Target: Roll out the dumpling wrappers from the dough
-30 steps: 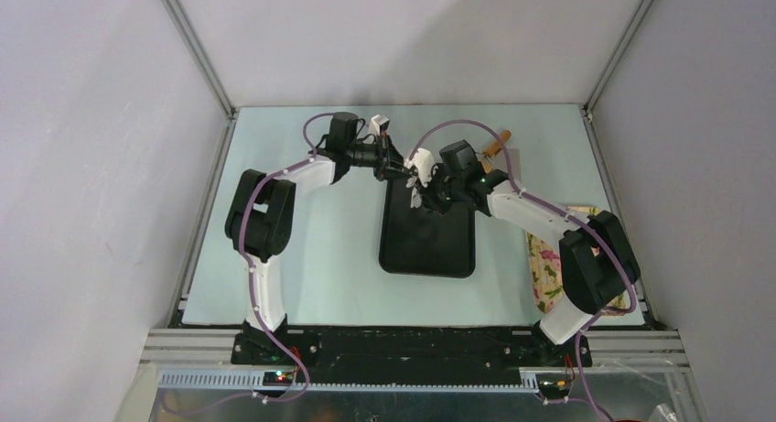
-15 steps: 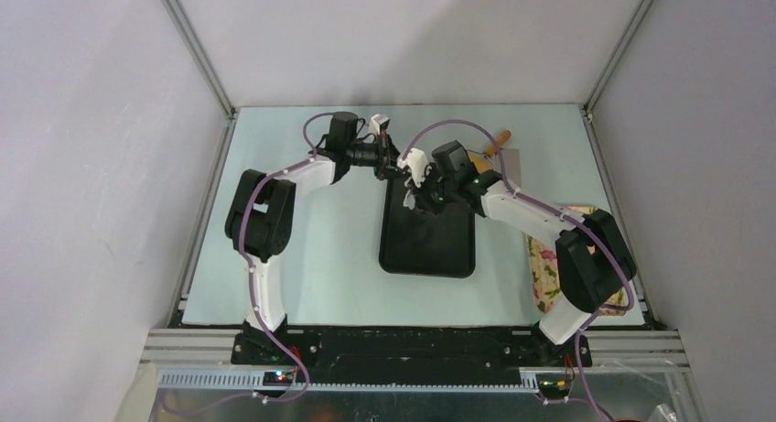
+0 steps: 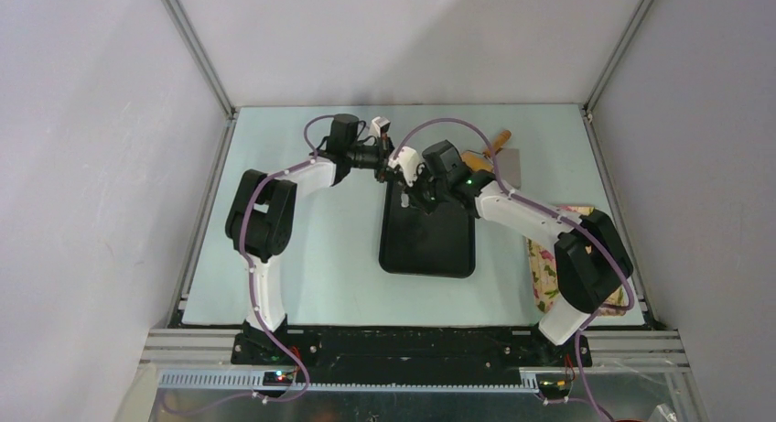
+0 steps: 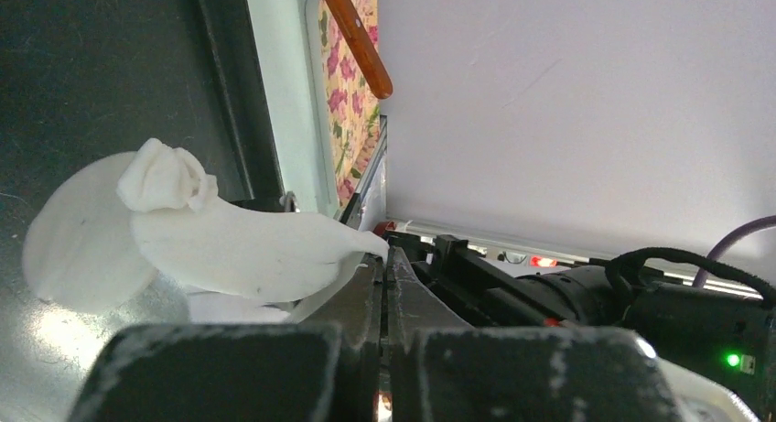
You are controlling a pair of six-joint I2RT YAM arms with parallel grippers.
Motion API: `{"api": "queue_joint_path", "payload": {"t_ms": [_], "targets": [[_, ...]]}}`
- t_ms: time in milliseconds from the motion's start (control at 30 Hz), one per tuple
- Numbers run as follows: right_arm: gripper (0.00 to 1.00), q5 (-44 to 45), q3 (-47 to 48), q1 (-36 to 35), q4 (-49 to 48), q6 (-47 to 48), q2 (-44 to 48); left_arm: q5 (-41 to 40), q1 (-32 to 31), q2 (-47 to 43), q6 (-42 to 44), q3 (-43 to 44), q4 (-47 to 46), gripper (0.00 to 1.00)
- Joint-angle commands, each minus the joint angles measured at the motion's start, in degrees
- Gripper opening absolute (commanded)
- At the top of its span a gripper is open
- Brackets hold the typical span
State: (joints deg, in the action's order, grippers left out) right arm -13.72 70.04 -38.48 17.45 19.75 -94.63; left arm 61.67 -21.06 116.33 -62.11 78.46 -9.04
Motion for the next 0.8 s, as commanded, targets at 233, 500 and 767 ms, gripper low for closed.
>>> {"api": "queue_joint_path", "payload": {"t_ms": [233,500,767], "targets": [[0.00,5.8,2.0,-0.1,3.3,3.7,-4.8,1.0,-0.7,-4.3,-1.2,0.7,-2.7,0.00],[0.00,4.1,1.9,2.0,8.9,4.4,-1.4,1.2,-0.2,-5.6,-1.7,0.5,-3.4,0.00],[0.00,1.1,-0.6,4.7,11.8,4.5,3.4,1.8,-0.1,-6.3,-2.3,0.5,-4.2,0.00]]}}
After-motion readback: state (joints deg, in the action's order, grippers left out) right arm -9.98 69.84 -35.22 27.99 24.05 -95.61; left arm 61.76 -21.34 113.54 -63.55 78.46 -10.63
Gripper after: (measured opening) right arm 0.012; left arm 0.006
